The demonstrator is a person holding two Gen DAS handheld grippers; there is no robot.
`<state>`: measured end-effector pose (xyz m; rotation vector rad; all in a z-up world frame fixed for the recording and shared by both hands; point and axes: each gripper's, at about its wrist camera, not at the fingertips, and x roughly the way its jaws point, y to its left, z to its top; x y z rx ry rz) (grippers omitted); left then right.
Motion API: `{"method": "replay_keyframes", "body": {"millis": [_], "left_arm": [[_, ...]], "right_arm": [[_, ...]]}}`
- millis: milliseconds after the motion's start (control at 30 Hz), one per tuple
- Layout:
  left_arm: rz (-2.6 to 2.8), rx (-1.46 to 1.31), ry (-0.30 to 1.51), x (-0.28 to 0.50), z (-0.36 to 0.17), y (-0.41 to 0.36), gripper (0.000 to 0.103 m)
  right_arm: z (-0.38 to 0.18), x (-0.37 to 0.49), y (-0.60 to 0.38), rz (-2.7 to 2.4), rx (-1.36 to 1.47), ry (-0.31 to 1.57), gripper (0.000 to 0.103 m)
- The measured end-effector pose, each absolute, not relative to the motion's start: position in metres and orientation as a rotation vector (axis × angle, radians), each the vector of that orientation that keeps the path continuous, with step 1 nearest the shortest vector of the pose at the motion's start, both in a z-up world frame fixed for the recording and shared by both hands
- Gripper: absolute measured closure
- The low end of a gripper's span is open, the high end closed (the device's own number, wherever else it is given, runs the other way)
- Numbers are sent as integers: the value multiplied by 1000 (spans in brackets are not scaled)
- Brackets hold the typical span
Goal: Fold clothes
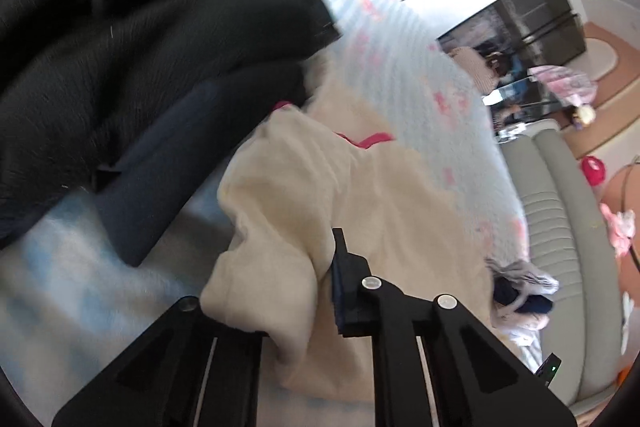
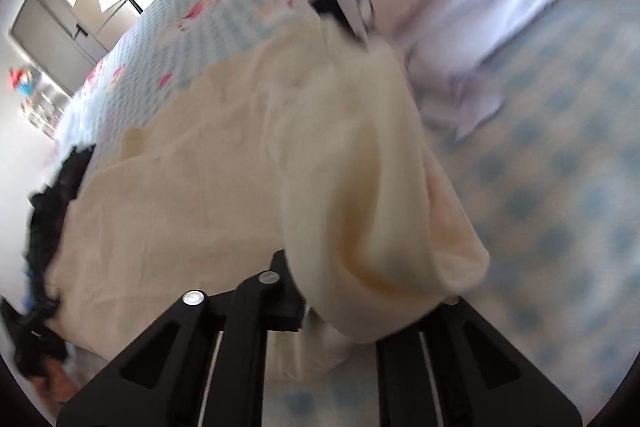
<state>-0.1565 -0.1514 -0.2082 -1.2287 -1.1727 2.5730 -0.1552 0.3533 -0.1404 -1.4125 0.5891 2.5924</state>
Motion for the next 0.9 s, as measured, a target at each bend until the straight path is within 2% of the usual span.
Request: {"method": "replay_keyframes", "body": {"millis": [100, 300, 500, 533, 600, 667, 833, 900], "left_arm": [[2569, -1199, -1150, -140, -184, -154, 92], [2542, -1215, -1055, -83, -159, -156, 92], [2476, -1321, -979, -19, -189, -167, 92], [2460, -1356, -1014, -12, -202, -174, 92], [2383, -1429, -1151, -4, -229, -184, 92], [2347, -1380, -1252, 6, -234, -193, 91], [2349, -1368, -1296, 22, -236, -202, 88], [2350, -1365, -1312, 29, -237, -206, 88]], "right_arm": [[-111, -138, 343, 2664, -1358, 506, 97], [-85, -76, 358, 2750, -1338, 611, 97], [-124, -32, 349, 2713, -1462, 545, 96], [-134, -27, 354, 2688, -1504, 561, 96], [-154, -28, 370, 2629, -1569, 723, 95], [-152, -29, 378, 2632, -1559, 789, 95], [-140, -17, 386, 2635, -1567, 767, 88], [-133, 5, 397, 2616, -1579, 828, 84]]}}
